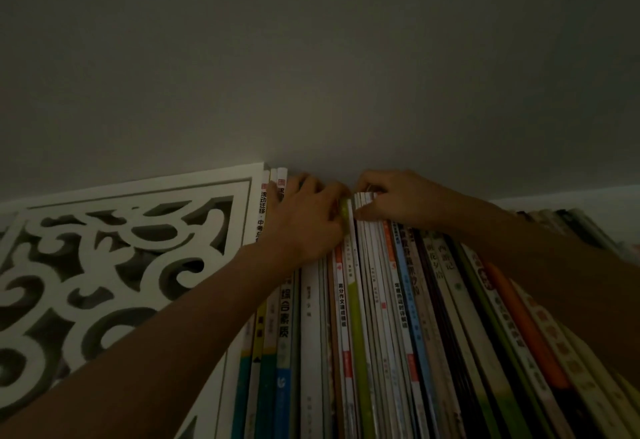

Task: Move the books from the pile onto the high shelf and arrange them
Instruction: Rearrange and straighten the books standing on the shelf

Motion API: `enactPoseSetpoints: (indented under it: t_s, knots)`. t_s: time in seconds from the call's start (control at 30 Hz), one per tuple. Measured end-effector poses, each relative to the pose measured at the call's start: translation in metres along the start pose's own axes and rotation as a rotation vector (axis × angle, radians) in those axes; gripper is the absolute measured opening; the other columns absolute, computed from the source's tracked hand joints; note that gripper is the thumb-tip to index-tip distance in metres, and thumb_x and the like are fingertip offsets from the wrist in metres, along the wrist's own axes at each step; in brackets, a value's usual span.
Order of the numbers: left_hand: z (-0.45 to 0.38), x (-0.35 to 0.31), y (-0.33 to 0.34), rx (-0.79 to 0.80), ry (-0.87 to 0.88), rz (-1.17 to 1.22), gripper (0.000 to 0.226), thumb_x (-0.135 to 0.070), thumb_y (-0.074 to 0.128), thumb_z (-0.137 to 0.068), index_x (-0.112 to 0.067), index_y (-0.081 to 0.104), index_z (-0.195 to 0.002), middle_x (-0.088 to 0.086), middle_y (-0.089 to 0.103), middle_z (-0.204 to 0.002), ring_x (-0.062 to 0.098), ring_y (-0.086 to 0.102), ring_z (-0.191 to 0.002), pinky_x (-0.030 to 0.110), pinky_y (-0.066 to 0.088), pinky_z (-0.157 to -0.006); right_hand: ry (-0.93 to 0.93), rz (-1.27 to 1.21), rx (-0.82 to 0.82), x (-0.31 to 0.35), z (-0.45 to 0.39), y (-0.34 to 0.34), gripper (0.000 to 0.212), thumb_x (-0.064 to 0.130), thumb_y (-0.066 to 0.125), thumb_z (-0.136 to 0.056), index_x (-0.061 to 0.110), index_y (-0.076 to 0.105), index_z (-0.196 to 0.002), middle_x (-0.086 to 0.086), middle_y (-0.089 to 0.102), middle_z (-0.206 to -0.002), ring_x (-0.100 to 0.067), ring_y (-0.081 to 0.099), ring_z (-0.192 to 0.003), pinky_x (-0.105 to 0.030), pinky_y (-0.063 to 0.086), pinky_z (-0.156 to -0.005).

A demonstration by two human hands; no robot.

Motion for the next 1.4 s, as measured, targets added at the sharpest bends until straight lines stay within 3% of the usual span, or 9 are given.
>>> enactPoseSetpoints:
  t_s: [0.27,0.5,0.7,0.8,0.87,0.97,1.03,1.23,1.4]
  knots:
    - [-0.008,-0.006,0.002,0.094,0.023,-0.024,0.036,-0.030,0.036,-0.094,-0.034,0.039,-0.130,0.002,0.039,-0.121,0.022,0.030,-0.127,0.064,0.009,-0.109,-0.011,0.027,-0.059,-0.001,0.008,-0.006,0.019,0.046,0.060,-0.079,0.037,0.054,-0.094,0.004,0.064,-0.096,-0.019,0.061,-0.089,-0.039,0.050,-0.086]
    - [-0.009,-0.003,-0.007,-0.042,-0.120,0.274,0.035,-0.009,0.041,-0.090,-0.025,0.056,-0.117,0.001,0.032,-0.136,0.017,0.023,-0.134,0.058,-0.004,-0.113,-0.019,0.076,-0.112,0.000,0.013,-0.009,0.029,0.045,0.057,-0.083,0.033,0.057,-0.110,0.005,0.059,-0.105,-0.024,0.055,-0.105,-0.046,0.038,-0.101]
    - [0.002,0.006,-0.027,-0.160,-0.076,0.452,0.025,-0.006,0.042,-0.090,-0.023,0.058,-0.099,0.001,0.038,-0.126,0.018,0.036,-0.125,0.052,0.016,-0.113,-0.058,0.110,-0.115,0.001,0.014,-0.008,0.021,0.045,0.056,-0.085,0.034,0.053,-0.103,0.009,0.053,-0.094,-0.021,0.056,-0.099,-0.044,0.039,-0.100]
    - [0.013,0.005,-0.033,-0.201,-0.043,0.633,0.018,-0.021,0.038,-0.093,-0.031,0.052,-0.088,-0.012,0.046,-0.103,0.007,0.050,-0.103,0.031,0.041,-0.098,-0.075,0.176,-0.125,0.000,0.015,-0.007,0.024,0.050,0.051,-0.087,0.036,0.051,-0.107,0.006,0.054,-0.103,-0.021,0.053,-0.107,-0.044,0.031,-0.106]
    - [0.026,0.000,-0.020,-0.188,-0.072,0.726,0.016,-0.034,0.044,-0.095,-0.031,0.050,-0.109,-0.016,0.053,-0.098,0.006,0.056,-0.098,0.019,0.049,-0.083,-0.084,0.285,-0.112,-0.004,0.017,-0.003,0.042,0.061,0.041,-0.088,0.037,0.047,-0.123,0.003,0.053,-0.124,-0.021,0.045,-0.120,-0.045,0.020,-0.112]
    - [0.051,-0.004,0.006,-0.237,-0.133,0.443,0.074,-0.074,0.044,-0.073,-0.034,0.032,-0.133,-0.011,0.050,-0.115,0.008,0.047,-0.109,0.033,0.037,-0.099,-0.189,0.307,-0.203,-0.003,0.035,-0.001,0.069,0.066,0.026,-0.083,0.034,0.029,-0.143,0.005,0.033,-0.150,-0.018,0.026,-0.137,-0.043,0.009,-0.116]
    - [0.070,-0.006,0.017,-0.270,-0.186,0.242,0.084,-0.080,0.032,-0.065,-0.032,0.037,-0.133,-0.008,0.036,-0.113,0.004,0.028,-0.108,0.025,0.021,-0.095,-0.255,0.225,-0.319,0.001,0.057,-0.004,0.068,0.062,0.024,-0.084,0.032,0.027,-0.145,0.005,0.028,-0.152,-0.018,0.022,-0.140,-0.045,0.008,-0.117]
    - [0.088,-0.010,0.025,-0.299,-0.188,0.297,0.042,-0.053,0.049,-0.080,-0.017,0.069,-0.092,0.009,0.041,-0.138,0.023,0.027,-0.131,0.036,0.019,-0.107,-0.261,0.409,-0.250,-0.015,0.115,0.037,0.063,0.065,0.014,-0.088,0.039,0.016,-0.146,0.013,0.010,-0.154,-0.013,0.006,-0.142,-0.043,-0.003,-0.114]
    - [0.099,-0.022,0.001,-0.356,-0.154,0.514,0.021,-0.028,0.063,-0.084,-0.026,0.064,-0.105,0.001,0.025,-0.149,0.010,0.023,-0.133,0.034,0.024,-0.109,-0.284,0.481,-0.190,-0.026,0.130,0.049,0.058,0.060,0.013,-0.093,0.034,0.023,-0.144,0.002,0.032,-0.151,-0.020,0.021,-0.136,-0.045,0.004,-0.111]
Point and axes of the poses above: each hand's wrist, its own z-axis away from the middle knuckle, its own y-axis out of the palm, x = y × z, the point moved 9 cm from there along -z, towards the middle knuckle
